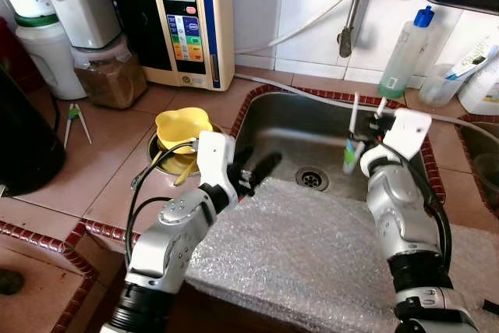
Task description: Kitchen organization
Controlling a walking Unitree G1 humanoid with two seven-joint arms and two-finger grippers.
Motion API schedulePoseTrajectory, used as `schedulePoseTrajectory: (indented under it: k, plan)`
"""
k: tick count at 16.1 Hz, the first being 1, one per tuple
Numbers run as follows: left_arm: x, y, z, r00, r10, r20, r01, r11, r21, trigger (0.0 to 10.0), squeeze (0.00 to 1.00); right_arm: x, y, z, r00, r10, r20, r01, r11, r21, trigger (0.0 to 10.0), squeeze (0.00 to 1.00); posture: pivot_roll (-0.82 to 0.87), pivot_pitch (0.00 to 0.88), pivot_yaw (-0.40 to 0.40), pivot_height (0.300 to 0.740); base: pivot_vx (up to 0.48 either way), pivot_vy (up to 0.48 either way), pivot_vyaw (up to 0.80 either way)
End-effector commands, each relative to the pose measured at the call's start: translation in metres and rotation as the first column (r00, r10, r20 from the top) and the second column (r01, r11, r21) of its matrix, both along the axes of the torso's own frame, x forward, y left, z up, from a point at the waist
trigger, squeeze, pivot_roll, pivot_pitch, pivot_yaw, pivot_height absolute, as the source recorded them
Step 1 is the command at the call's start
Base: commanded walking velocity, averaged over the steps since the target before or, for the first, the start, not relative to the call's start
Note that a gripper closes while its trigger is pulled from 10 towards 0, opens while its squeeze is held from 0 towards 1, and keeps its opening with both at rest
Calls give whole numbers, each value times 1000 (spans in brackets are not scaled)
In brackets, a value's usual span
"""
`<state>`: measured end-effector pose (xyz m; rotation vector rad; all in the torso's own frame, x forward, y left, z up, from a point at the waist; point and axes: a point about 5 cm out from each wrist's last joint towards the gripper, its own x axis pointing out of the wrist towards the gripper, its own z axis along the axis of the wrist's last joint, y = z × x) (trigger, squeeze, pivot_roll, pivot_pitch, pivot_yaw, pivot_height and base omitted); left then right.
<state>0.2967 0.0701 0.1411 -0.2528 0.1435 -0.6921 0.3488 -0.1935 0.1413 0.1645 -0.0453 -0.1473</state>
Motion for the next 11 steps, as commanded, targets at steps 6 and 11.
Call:
schedulePoseTrajectory:
  k: [6,11]
  plan:
    - [-9,-6,-14,997,-72,-2,72,990,122,10000,1000,-2,0,-27,996,10,-90,-10,1000,3,0,1000,-89,16,39,740,0,0,0]
    - [-14,-10,-19,994,-111,-7,111,980,164,10000,1000,-2,13,-34,992,88,-91,-82,994,65,10000,1000,-85,8,44,740,0,0,0]
